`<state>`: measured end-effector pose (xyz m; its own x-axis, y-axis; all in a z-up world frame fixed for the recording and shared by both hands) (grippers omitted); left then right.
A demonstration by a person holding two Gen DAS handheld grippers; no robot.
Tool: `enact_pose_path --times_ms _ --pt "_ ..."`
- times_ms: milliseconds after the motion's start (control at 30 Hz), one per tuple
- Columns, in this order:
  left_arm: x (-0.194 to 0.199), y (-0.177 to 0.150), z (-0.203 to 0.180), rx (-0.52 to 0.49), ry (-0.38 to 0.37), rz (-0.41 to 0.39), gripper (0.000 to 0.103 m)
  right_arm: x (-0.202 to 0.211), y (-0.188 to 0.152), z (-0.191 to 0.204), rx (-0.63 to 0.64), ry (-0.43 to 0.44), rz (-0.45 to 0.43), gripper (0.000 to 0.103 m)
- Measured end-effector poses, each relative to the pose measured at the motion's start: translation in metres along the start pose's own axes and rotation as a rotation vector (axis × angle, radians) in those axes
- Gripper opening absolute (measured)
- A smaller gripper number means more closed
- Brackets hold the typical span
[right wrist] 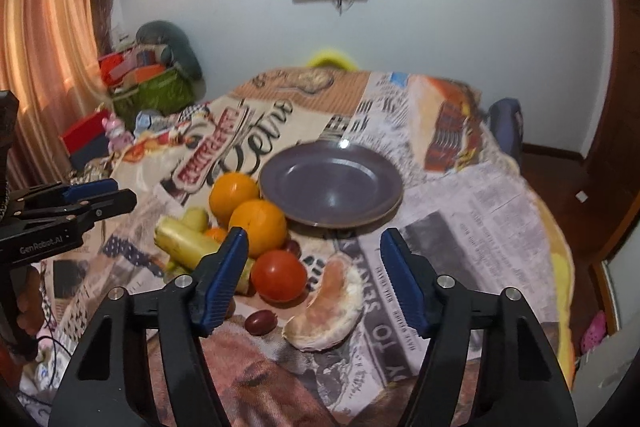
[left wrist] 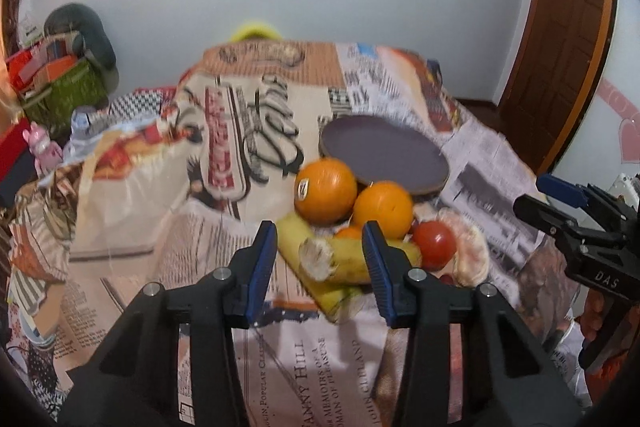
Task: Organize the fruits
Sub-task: 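Lower the left tool onto a yellow corn-cob piece and close on it, then grasp the second corn-cob piece with the right tool while the left tool holds its piece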
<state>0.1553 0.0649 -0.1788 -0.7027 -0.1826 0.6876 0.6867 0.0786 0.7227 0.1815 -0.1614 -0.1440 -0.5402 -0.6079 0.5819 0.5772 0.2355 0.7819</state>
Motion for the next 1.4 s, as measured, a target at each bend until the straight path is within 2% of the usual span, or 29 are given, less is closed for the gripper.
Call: enact_pose_path --times_ms 300,400,500,567,800,833,900,967,1167,1400 --pt "-0.038 -0.029 -0.004 -0.010 -0.029 0.150 0.046 -0.023 -0.010 -0.008 -0.017 0.037 0.067 0.064" --pt "-0.050 -0.035 -0.006 -0.003 -0.042 0.195 0.054 -0.030 -0.011 -0.008 -0.013 0.042 0.079 0.064" --pt "-0.059 -0.039 -0.011 -0.001 -0.070 0.223 0.057 -0.035 -0.014 -0.008 -0.016 0.052 0.092 0.064" --pt "-0.064 -0.041 -0.017 -0.015 -0.060 0.231 0.060 -0.038 -0.015 -0.008 -0.021 0.065 0.100 0.064" --pt "-0.079 -0.043 -0.022 -0.003 -0.050 0.270 0.060 -0.045 -0.015 -0.003 -0.011 0.085 0.115 0.064" --pt "-0.078 -0.043 -0.022 -0.007 -0.047 0.262 0.060 -0.046 -0.015 -0.001 -0.009 0.089 0.118 0.064" --pt "-0.077 -0.044 -0.023 -0.014 -0.064 0.254 0.051 -0.048 -0.013 0.002 0.000 0.098 0.124 0.064" --pt "-0.075 -0.044 -0.021 -0.016 -0.063 0.252 0.047 -0.050 -0.012 0.006 0.012 0.104 0.129 0.064" --pt "-0.065 -0.048 0.005 0.011 -0.044 0.247 0.037 -0.059 -0.008 0.026 0.064 0.142 0.147 0.064" --pt "-0.047 -0.063 0.036 0.021 -0.011 0.236 0.036 -0.086 -0.009 0.055 0.130 0.201 0.218 0.065"
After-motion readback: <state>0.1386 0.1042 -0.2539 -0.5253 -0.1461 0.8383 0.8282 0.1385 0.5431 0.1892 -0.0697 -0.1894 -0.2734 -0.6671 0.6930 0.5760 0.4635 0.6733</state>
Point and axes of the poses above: each gripper's, at about its wrist camera, not at the fingertips, and x roughly against the way its jaws point, z to its left, y to its top, the point moved 1 cm from there along -x, roughly the way its jaws point, and after that the axes turned 12 degrees about y, right-handed, at the moved point
